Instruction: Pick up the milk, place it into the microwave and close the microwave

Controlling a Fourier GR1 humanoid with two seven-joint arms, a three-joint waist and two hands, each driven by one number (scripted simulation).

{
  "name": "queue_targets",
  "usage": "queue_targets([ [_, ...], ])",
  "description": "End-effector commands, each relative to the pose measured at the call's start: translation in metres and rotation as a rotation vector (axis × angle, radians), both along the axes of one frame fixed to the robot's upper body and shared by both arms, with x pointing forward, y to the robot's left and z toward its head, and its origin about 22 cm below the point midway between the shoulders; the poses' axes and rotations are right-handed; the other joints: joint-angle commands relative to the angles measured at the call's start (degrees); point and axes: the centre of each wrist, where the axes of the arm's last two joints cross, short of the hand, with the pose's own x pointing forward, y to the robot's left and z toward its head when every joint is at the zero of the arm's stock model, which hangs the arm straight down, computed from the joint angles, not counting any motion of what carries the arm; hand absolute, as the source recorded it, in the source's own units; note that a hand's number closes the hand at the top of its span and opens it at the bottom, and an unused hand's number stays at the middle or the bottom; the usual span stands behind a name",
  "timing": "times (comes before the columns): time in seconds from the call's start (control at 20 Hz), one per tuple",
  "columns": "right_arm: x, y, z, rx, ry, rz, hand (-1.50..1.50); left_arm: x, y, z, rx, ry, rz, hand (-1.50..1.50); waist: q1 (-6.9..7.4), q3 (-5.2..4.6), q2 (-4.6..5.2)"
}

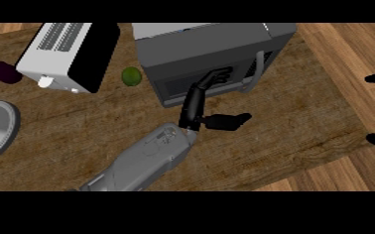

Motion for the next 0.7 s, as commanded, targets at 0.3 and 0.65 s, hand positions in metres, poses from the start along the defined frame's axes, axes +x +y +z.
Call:
queue_targets([
  [0.3, 0.010, -0.004, 0.046, -0.133, -0.159, -0.065, 1.50, 0.019, -0.004, 0.026, -0.103, 0.012, 0.124, -1.50, -0.52, 0.08, 1.41],
  [0.65, 0.017, -0.005, 0.052, -0.150, -0.179, -0.085, 1.50, 0.018, -0.002, 0.018, -0.107, 0.006, 0.139, -1.50, -0.06, 0.13, 2.18],
])
